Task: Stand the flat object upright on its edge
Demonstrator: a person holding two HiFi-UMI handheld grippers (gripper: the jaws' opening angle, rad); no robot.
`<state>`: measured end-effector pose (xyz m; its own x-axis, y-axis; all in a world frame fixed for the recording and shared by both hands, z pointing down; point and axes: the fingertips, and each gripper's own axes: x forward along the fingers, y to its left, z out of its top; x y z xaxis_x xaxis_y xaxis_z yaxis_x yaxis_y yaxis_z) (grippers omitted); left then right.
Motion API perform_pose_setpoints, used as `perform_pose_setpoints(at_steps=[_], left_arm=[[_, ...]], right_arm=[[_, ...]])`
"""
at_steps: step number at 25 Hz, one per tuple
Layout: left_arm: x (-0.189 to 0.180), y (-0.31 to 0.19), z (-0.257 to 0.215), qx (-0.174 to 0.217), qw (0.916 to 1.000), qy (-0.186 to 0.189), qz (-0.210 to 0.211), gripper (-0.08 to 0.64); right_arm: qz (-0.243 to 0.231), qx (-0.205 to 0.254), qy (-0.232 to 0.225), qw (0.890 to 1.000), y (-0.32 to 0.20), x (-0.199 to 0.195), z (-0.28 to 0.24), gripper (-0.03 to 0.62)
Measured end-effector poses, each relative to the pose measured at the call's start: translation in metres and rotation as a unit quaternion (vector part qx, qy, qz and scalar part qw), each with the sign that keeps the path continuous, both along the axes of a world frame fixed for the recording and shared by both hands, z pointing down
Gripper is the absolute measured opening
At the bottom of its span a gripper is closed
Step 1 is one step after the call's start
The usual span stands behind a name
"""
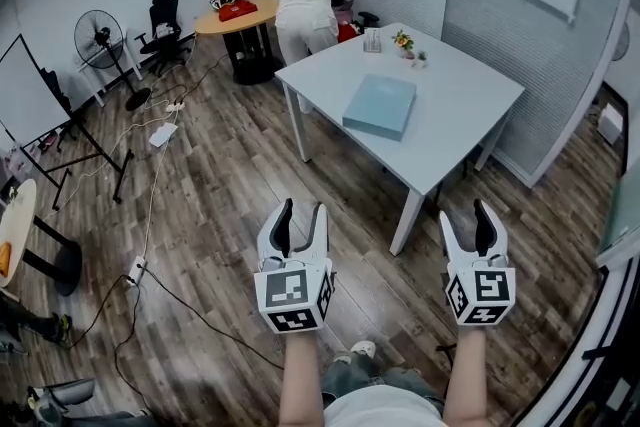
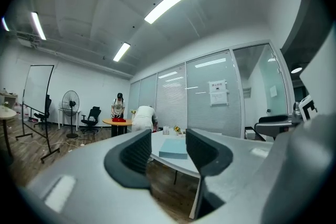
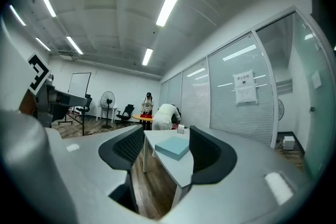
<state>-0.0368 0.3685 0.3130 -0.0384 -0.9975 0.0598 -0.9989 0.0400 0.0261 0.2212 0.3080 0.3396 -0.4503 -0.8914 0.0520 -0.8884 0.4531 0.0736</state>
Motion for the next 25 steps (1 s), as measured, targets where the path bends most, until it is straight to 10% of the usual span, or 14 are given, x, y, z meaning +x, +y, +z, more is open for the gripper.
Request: perform_pose_setpoints(at_steps=[6,25], left_arm=[[-0.01,-0.022,0.017,-0.025,0.9997,-0.002,0.002,0.309],[-0.051,-0.122,0.036,-0.046,0.9988,-0.001,-0.018,0.318]], right_arm=[[0.006,-0.022,-0.013,1.0,-0.018,-0.013,0.015,0.361],[0.0,-0.046,-0.016,0.999,-0.14,-0.043,0.033,0.399]])
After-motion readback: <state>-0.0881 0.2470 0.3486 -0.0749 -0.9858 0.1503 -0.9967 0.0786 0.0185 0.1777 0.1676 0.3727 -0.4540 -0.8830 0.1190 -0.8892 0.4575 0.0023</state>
